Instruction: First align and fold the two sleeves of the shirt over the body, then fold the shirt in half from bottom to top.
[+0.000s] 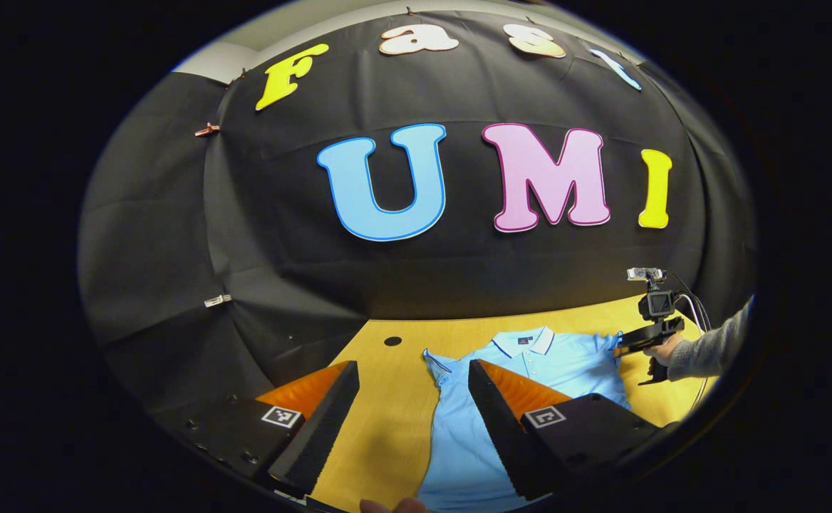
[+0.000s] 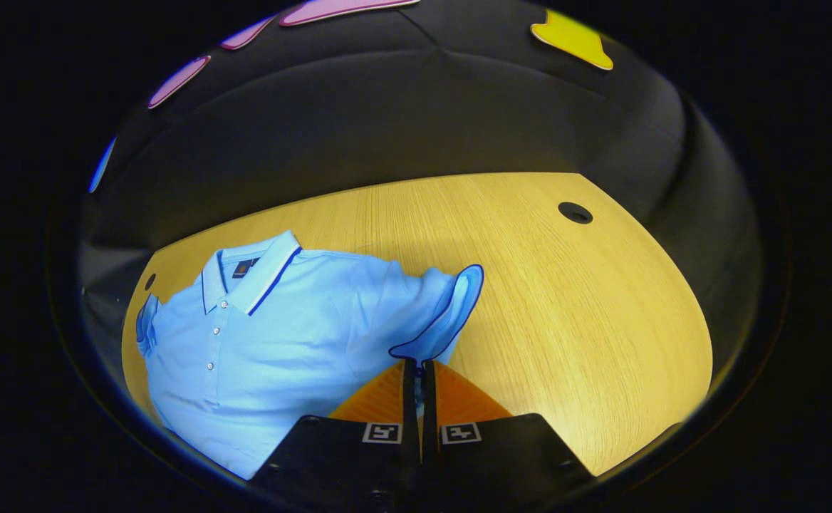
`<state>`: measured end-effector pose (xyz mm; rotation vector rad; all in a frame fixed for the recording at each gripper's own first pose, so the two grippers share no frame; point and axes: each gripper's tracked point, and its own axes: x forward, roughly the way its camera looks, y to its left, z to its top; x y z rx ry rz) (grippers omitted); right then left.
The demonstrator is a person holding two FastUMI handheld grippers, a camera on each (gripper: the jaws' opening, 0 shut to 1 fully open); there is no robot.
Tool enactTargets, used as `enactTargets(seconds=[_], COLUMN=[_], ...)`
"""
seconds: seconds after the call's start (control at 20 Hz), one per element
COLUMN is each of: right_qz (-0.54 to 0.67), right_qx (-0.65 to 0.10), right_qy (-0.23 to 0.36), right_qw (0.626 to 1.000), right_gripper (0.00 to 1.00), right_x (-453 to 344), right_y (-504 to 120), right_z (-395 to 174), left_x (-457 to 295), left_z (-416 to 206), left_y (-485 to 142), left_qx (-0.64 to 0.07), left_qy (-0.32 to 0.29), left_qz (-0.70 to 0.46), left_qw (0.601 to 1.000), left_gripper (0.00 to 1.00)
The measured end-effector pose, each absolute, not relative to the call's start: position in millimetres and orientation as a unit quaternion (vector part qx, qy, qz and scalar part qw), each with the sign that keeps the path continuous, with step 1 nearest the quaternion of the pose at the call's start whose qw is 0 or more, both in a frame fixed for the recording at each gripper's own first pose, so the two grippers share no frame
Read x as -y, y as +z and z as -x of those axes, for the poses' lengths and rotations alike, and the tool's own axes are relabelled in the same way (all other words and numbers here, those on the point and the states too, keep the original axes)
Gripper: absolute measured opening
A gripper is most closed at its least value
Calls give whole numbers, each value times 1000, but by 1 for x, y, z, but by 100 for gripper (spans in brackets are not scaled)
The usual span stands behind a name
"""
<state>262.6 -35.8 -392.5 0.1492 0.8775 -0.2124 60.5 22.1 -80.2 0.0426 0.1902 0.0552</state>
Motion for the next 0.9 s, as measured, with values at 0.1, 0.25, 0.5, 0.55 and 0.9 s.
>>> enactTargets(seconds=[0.1,0.25,0.5,0.55,0.9], right_qz=[-71,-76,-71,-67,-34], right_qx=[-417,-396,-369,-365,-367], right_qy=[-104,-104,-59,-43,76], right_qw=[900,909,925,928,927], right_gripper=[5,5,5,5,5], right_x=[37,35,-1,-13,-124], right_y=[-386,-370,-344,-338,-329], right_z=[-264,-270,-283,-287,-291], left_x=[-26,-30,-43,-46,-71], left_z=[-59,-57,-53,-52,-42], left_y=[-81,-83,-85,-86,-89], left_qx=[-95,-96,-96,-96,-98], left_qy=[28,28,34,36,61], left_qz=[-19,-17,-10,-9,-3], left_qw=[995,995,995,995,993], left_gripper=[98,98,98,98,98])
